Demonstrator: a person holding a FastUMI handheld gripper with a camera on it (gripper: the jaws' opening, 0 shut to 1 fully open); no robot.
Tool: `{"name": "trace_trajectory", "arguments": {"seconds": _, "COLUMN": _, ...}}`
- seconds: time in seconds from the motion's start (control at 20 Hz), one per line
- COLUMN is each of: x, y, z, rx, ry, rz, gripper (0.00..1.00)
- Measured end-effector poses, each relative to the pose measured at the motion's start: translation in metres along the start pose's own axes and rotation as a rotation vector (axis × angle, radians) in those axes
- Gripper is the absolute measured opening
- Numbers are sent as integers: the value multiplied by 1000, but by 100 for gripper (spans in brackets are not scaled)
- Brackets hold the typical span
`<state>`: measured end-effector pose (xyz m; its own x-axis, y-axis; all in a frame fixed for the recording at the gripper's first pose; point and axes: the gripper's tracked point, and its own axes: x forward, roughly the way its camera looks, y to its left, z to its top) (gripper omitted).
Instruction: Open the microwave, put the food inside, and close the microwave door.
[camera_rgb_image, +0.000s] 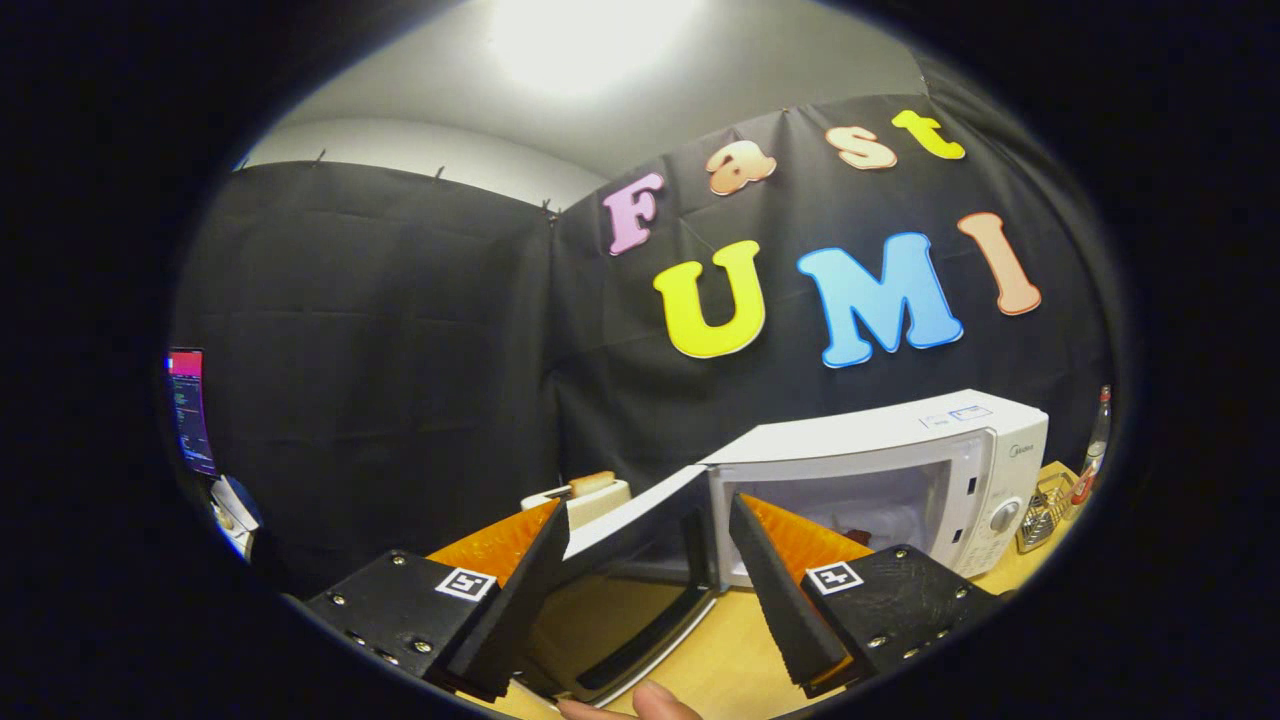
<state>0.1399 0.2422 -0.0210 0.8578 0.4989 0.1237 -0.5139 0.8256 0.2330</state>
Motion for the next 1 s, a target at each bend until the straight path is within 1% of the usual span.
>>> {"name": "trace_trajectory", "arguments": {"seconds": 0.1, "x": -13, "y": 38, "z": 13, "rx": 0, "ry": -31, "rz": 86, "gripper": 97}}
{"name": "trace_trajectory", "arguments": {"seconds": 0.25, "x": -24, "y": 92, "z": 7, "rx": -23, "ry": 5, "rz": 226, "gripper": 97}}
{"name": "trace_trajectory", "arguments": {"seconds": 0.35, "x": -25, "y": 112, "z": 0, "rx": -57, "ry": 25, "rz": 255, "gripper": 83}}
{"name": "trace_trajectory", "arguments": {"seconds": 0.4, "x": -22, "y": 118, "z": -7, "rx": -72, "ry": 34, "rz": 248, "gripper": 81}}
{"name": "trace_trajectory", "arguments": {"seconds": 0.45, "x": -21, "y": 122, "z": -16, "rx": -76, "ry": 47, "rz": 247, "gripper": 75}}
{"name": "trace_trajectory", "arguments": {"seconds": 0.5, "x": -17, "y": 130, "z": -25, "rx": -66, "ry": 67, "rz": 256, "gripper": 73}}
{"name": "trace_trajectory", "arguments": {"seconds": 0.6, "x": -7, "y": 130, "z": -45, "rx": -49, "ry": 118, "rz": 209, "gripper": 45}}
{"name": "trace_trajectory", "arguments": {"seconds": 0.65, "x": -4, "y": 132, "z": -58, "rx": -39, "ry": 154, "rz": 212, "gripper": 31}}
{"name": "trace_trajectory", "arguments": {"seconds": 0.7, "x": 5, "y": 145, "z": -68, "rx": -39, "ry": 179, "rz": 231, "gripper": 27}}
{"name": "trace_trajectory", "arguments": {"seconds": 0.75, "x": 3, "y": 147, "z": -78, "rx": -54, "ry": 200, "rz": 235, "gripper": 19}}
{"name": "trace_trajectory", "arguments": {"seconds": 0.8, "x": 4, "y": 141, "z": -88, "rx": -86, "ry": 200, "rz": 215, "gripper": 17}}
{"name": "trace_trajectory", "arguments": {"seconds": 0.85, "x": 7, "y": 137, "z": -94, "rx": -125, "ry": 211, "rz": 184, "gripper": 11}}
{"name": "trace_trajectory", "arguments": {"seconds": 0.9, "x": 6, "y": 136, "z": -105, "rx": -156, "ry": 228, "rz": 172, "gripper": 5}}
{"name": "trace_trajectory", "arguments": {"seconds": 1.0, "x": 9, "y": 129, "z": -131, "rx": -165, "ry": 290, "rz": 161, "gripper": 5}}
